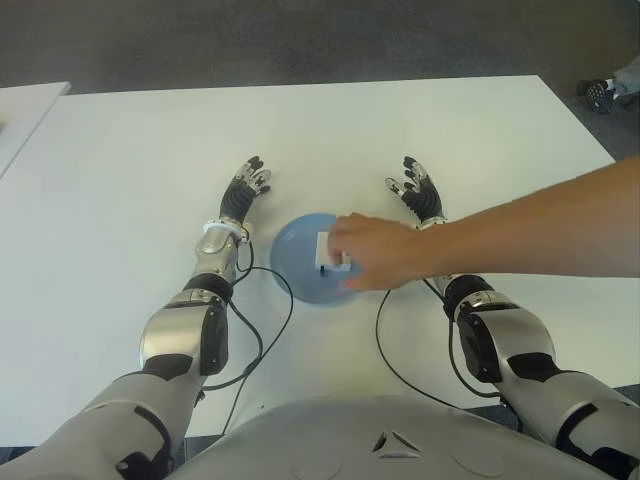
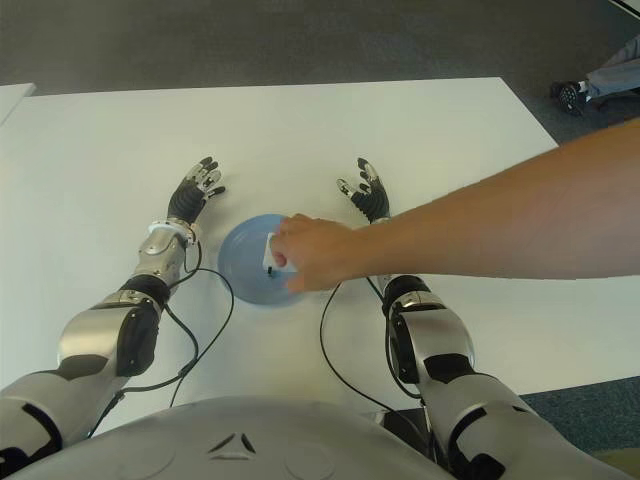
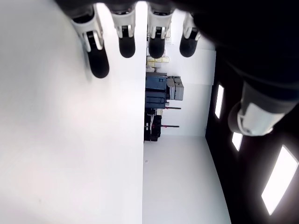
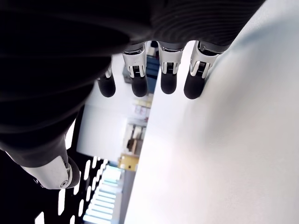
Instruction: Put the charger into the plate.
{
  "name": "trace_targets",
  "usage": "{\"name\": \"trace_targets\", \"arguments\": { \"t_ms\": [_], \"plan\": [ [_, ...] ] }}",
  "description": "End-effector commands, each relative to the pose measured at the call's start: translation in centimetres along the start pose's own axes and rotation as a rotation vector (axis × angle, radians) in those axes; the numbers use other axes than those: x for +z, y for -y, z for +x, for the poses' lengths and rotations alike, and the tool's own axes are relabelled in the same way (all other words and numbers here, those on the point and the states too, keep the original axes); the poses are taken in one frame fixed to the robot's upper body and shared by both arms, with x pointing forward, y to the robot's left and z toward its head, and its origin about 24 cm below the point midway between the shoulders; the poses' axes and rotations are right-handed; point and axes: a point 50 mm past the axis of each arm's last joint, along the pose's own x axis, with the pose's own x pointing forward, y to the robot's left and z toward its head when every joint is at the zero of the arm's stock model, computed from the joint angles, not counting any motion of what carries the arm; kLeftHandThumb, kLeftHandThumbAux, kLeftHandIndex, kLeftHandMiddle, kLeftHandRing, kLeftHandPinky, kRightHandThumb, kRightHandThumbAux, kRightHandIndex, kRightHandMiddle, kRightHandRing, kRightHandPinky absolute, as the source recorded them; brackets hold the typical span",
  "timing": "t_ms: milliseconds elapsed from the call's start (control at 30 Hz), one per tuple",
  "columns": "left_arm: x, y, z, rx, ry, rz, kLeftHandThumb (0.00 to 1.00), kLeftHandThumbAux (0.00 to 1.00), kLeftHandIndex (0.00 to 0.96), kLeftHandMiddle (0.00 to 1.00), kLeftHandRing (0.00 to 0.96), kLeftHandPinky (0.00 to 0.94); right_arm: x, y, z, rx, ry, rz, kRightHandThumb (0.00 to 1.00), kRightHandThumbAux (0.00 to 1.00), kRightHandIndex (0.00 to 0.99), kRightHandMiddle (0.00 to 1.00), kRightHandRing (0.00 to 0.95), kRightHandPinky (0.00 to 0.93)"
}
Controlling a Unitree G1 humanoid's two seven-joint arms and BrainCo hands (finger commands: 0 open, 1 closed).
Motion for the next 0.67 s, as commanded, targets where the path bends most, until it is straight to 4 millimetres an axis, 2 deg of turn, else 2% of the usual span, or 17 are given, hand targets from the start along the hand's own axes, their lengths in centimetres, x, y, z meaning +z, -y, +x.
{"name": "trace_targets", "arguments": {
  "t_ms": [33,667],
  "plan": [
    [-1.98,0.24,-0.89,-0.014,-0.089,-0.019,0.089,0.498,0.000,0.000,0.000,0.004,-4.56,-2.17,-2.58,0.080,-0.231,-0.005,0.154,0.619,0.000,0.002,0.029,0.099],
    [-2.09,0.19,-0.93,0.001,-0.093,-0.037,0.092,0.495,0.000,0.000,0.000,0.009,-4.60,-2.22,-2.61,0.088,-0.234,-0.002,0.157,0.607,0.000,0.000,0.028,0.098]
  ]
}}
